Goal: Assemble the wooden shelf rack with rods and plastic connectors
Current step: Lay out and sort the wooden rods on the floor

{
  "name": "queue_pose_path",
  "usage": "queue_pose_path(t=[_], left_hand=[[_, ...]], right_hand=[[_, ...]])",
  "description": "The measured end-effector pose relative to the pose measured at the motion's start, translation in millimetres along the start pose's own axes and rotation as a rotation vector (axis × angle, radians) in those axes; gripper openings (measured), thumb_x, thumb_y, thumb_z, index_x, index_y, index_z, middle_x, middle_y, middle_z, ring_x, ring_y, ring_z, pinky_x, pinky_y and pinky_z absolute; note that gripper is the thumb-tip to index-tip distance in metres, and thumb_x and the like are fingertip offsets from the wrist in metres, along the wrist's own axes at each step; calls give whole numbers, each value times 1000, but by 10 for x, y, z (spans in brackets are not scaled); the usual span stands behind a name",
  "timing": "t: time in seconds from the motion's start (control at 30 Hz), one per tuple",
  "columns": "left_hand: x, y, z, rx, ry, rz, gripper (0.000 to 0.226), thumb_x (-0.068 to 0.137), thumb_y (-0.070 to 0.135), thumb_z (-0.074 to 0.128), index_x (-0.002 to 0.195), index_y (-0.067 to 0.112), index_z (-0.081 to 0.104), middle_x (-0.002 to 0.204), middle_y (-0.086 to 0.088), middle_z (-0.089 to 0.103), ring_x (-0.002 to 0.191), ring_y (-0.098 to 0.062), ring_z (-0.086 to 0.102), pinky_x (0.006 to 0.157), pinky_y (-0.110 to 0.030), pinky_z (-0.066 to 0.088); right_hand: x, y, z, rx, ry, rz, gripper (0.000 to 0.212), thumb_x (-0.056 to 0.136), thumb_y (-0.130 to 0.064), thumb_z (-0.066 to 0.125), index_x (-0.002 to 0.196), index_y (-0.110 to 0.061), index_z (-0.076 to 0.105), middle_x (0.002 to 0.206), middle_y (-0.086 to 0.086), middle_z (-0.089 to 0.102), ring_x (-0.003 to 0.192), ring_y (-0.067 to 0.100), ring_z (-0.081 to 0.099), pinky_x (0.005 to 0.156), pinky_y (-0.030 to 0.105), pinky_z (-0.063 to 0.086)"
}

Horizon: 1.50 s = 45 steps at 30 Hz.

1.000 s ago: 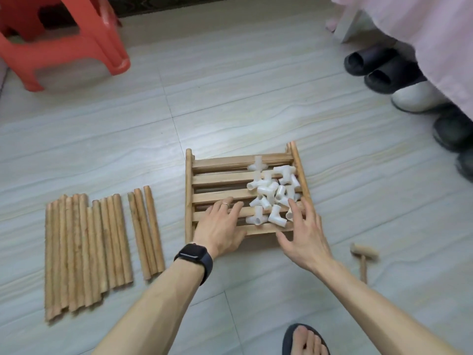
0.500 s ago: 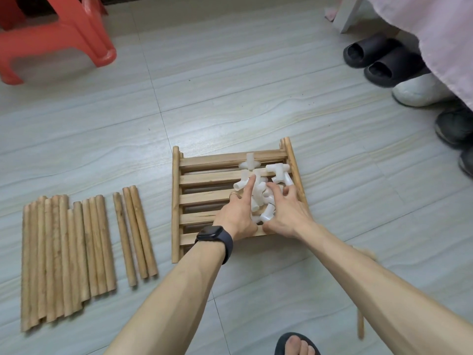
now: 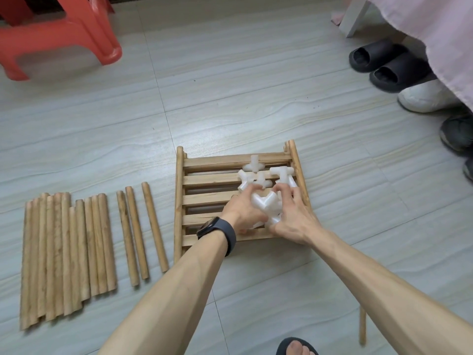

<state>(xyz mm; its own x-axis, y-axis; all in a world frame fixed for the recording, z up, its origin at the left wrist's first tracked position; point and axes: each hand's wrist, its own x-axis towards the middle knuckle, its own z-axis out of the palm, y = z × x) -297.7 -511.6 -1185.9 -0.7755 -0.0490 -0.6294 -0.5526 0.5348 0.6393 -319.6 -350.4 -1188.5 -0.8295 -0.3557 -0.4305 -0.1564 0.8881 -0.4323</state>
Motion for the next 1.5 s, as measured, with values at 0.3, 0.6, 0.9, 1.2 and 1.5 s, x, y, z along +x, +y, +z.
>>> queue_pose_path(t=[0.3, 0.6, 0.9, 1.2, 1.5], left_hand=[[-49, 55, -69, -361, -70, 36, 41, 74, 12, 75, 105, 34, 58, 89, -9, 71, 75, -24, 72, 61, -40, 63], [-262, -116, -714, -278, 7, 56, 43, 78, -7, 71, 107, 23, 59, 88, -14, 66, 70, -23, 67, 74, -48, 63], [-1257, -1167, -1704, 23, 166, -4, 47, 77, 5, 71, 102, 42, 54, 98, -2, 62, 68, -15, 62, 54, -22, 52], [-2800, -3344, -1570, -184, 362, -514, 39, 70, 0, 63, 93, 31, 58, 89, -3, 67, 51, -11, 57, 46, -21, 43], [-2880, -4100, -1174, -3, 335, -728, 59, 82, 17, 52, 135, 40, 37, 129, -6, 36, 91, -26, 62, 89, -37, 54]], right_hand=[[-41, -102, 38, 56, 137, -103, 57, 78, -30, 67, 121, -35, 30, 126, 2, 46, 96, 33, 59, 75, 44, 49], [-40, -214, -137, 199, 224, -130, 39, 76, -8, 62, 102, -26, 37, 97, -2, 50, 85, 25, 50, 70, 42, 47], [-232, -1456, 8, 225, 62, -426, 46, 73, -15, 68, 97, -35, 34, 91, -13, 50, 74, 6, 50, 61, 18, 41], [-841, -2695, 1626, 138, -392, -500, 45, 78, -17, 67, 104, -31, 34, 100, -4, 53, 86, 21, 55, 70, 37, 47], [-1226, -3155, 2752, 308, -740, -367, 49, 79, -20, 68, 121, -27, 43, 122, -1, 56, 102, 22, 61, 85, 39, 54]])
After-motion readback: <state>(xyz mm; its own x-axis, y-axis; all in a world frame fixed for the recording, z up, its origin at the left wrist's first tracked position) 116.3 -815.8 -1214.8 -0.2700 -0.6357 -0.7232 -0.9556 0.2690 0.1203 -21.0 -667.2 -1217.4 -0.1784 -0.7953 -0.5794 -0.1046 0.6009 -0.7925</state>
